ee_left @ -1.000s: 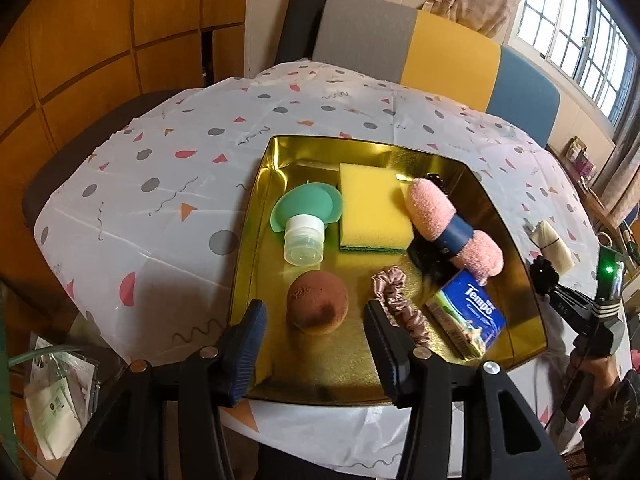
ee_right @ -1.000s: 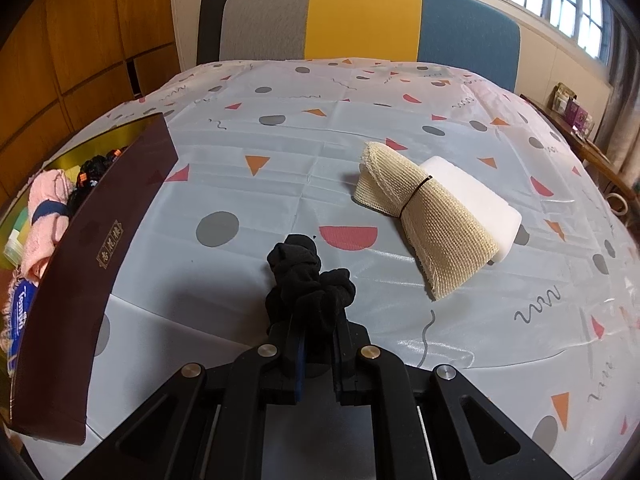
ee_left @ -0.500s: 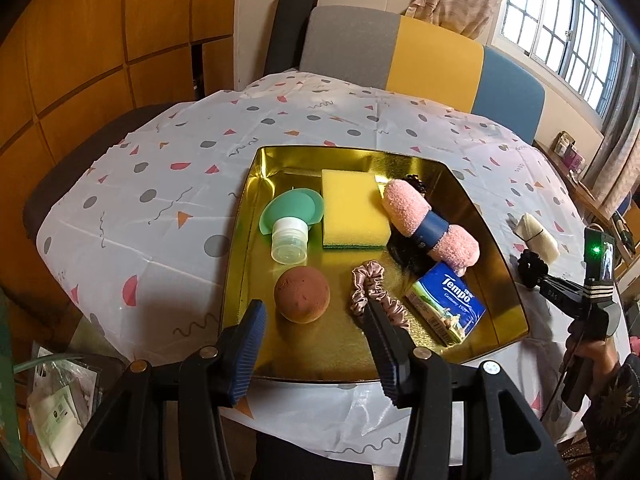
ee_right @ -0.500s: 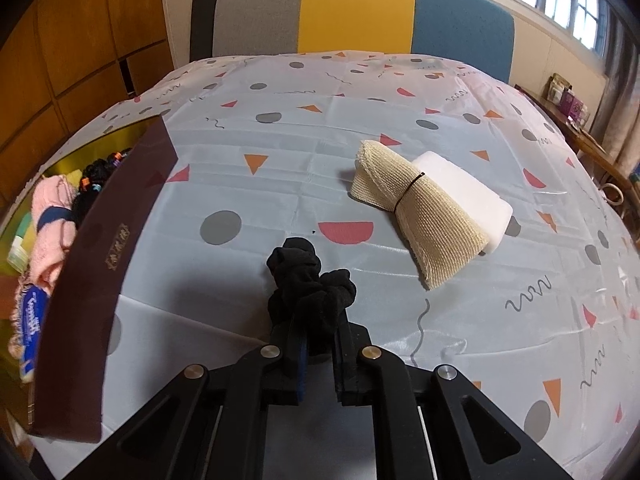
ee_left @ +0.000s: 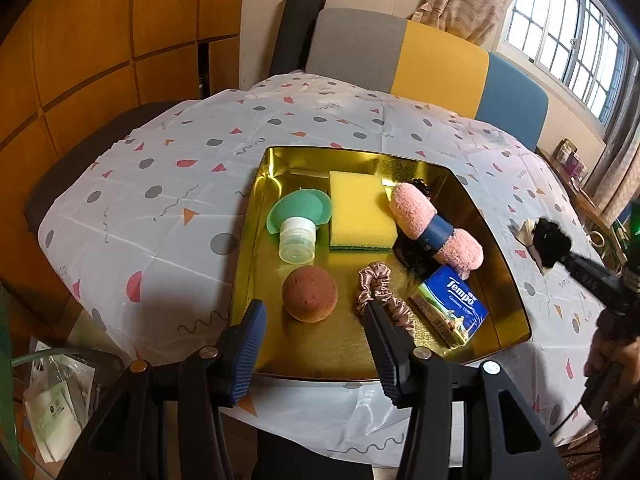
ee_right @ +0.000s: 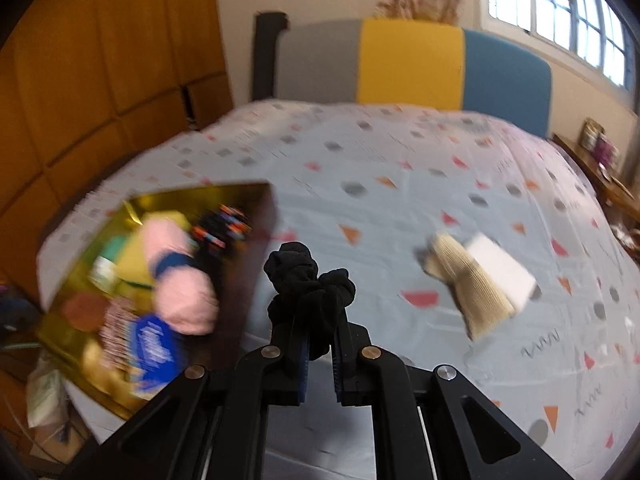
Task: Organize soft objects
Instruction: 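Carry the black scrunchie into the tray with the right tool and release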
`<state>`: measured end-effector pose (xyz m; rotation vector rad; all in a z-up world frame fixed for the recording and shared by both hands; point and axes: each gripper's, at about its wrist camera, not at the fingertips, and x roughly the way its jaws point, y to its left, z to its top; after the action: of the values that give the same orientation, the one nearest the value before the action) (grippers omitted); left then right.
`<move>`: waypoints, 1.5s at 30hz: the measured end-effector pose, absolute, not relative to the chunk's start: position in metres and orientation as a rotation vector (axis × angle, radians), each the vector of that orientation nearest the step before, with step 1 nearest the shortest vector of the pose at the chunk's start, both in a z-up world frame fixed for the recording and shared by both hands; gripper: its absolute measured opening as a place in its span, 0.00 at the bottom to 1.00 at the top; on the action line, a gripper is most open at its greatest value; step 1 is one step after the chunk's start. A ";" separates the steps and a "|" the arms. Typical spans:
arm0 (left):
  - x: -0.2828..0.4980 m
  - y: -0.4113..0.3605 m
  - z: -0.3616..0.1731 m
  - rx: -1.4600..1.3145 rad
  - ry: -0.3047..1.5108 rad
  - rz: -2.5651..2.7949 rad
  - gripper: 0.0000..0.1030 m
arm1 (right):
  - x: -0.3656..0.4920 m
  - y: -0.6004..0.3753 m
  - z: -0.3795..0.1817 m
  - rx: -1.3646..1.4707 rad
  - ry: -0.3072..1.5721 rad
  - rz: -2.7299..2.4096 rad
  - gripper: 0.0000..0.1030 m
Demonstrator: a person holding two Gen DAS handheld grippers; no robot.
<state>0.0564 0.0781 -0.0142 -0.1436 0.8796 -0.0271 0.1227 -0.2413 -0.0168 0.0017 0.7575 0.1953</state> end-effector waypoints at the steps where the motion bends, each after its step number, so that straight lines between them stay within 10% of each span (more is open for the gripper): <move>1: 0.056 0.080 -0.014 -0.149 0.878 -0.023 0.49 | 0.122 -0.236 -0.012 0.007 0.750 0.217 0.09; 21: 0.053 0.112 -0.022 -0.206 0.880 0.041 0.49 | 0.154 -0.045 -0.060 -0.083 0.977 0.596 0.14; 27: 0.052 0.113 -0.024 -0.210 0.884 0.044 0.49 | 0.155 -0.055 -0.060 -0.034 0.966 0.595 0.57; 45: 0.050 0.078 0.000 -0.124 0.841 -0.022 0.49 | 0.121 -0.147 0.000 0.015 0.764 0.448 0.62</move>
<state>0.0504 0.0778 0.0004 -0.1238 0.8409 -0.0220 0.1209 -0.1469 -0.0003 0.0153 0.7640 0.4483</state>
